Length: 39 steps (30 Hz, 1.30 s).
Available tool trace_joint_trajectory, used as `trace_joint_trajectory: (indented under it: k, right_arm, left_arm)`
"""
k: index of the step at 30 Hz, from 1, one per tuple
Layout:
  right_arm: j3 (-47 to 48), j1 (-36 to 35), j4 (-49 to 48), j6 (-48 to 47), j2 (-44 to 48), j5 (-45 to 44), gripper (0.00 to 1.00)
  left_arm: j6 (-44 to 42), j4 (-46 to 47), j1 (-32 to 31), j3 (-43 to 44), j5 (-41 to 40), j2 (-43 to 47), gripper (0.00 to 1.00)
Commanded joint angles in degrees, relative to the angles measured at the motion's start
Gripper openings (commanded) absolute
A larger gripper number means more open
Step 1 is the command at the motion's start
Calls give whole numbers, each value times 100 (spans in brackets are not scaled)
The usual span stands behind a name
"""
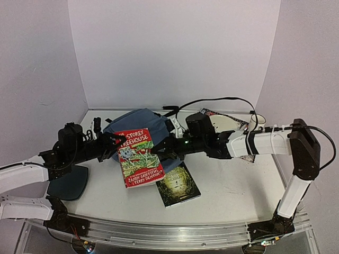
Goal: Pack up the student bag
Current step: Pass from the right arm to the left, then pass from the left arm to the right
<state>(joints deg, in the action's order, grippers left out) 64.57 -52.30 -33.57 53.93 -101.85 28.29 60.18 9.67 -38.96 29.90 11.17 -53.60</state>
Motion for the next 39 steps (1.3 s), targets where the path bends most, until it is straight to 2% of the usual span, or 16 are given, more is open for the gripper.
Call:
trace_joint_trajectory:
  k: [1,6,10,12,16,20,24,32,39]
  right_arm:
    - [606,-22,-684,126,-99,220,0]
    - [876,-22,-671,108,-181,124,0]
    - [921,26,-632,59,-155,-51,4]
    - [805,91,-611,75,-70,-199,15]
    - [433,281,-586,148,233,-599,50]
    - [201,458,-493,266,512,-870,71]
    - [61,543,-342,370,696,-1075,84]
    - [-333,605,-301,701,1067,-1496,98]
    - [-173,601,-762,1056,939,-1229,98]
  left_arm:
    - [3,597,-68,454,123,310,25]
    - [-40,600,-65,708,21,167,3]
    - [-72,609,-68,886,-248,12,0]
    - [-45,619,-68,947,-491,-56,0]
    - [-52,803,-62,1094,-1022,-250,0]
    - [-240,1045,-20,1482,-1382,-663,0]
    - [-409,1307,119,1950,-1488,-1120,0]
    - [-380,1874,435,2537,-1534,-1881,0]
    - [-213,2238,438,2865,-1513,-2394,0]
